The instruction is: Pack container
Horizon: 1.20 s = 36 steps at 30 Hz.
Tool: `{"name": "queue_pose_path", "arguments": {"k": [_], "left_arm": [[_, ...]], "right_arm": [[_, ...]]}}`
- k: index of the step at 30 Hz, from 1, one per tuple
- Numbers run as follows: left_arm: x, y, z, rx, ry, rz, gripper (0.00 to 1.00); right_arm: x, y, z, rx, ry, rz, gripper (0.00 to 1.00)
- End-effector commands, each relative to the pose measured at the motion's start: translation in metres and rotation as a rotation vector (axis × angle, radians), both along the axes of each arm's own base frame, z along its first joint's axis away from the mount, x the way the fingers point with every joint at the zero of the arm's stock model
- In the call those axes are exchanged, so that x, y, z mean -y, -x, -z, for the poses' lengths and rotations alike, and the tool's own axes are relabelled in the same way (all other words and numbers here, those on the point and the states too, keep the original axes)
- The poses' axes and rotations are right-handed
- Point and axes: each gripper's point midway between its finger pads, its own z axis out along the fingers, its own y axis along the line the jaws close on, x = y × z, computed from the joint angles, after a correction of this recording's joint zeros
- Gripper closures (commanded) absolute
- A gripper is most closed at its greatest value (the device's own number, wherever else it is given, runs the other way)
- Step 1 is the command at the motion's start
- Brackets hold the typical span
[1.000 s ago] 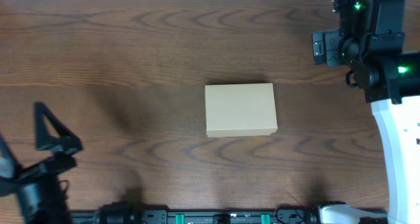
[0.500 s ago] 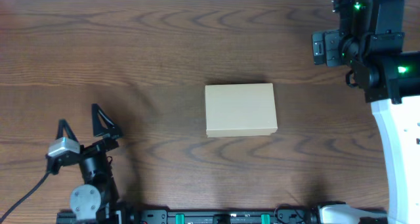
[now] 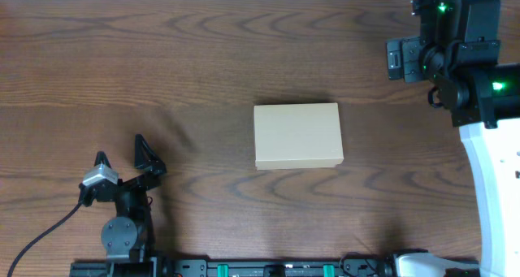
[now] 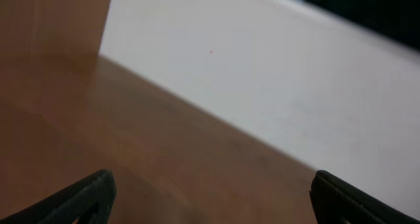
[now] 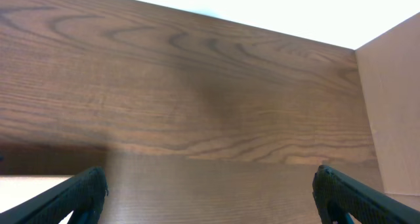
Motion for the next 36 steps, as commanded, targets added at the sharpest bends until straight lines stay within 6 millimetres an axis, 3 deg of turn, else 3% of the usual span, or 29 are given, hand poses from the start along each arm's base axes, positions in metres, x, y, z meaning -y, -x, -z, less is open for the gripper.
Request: {"name": "queue_pose_path", "arguments": {"k": [1,5,29,34,36], "left_arm": [[-0.004,0.001,0.016,-0.056,0.004,-0.023,0.05],[-0.003,0.003,0.044,-0.175,-0.009,-0.02,0.05],[-0.003,0.003,0.043,-0.181,-0.037,-0.017,0.05],[-0.003,0.003,0.043,-0.181,-0.037,-0.017,0.05],[-0.003,0.003,0.043,-0.181,-0.037,-0.017,0.05]], "right_arm": [[0.004,0.0,-0.003,0.007,0.006,0.014,0.01],[0.004,0.0,-0.003,0.007,0.006,0.014,0.01],[0.005,0.0,-0.003,0.007,0.007,0.014,0.01],[0.013,0.014,0.007,-0.07,0.073,0.014,0.01],[0.013,0.019,-0.002,-0.042,0.066,0.012,0.01]]}}
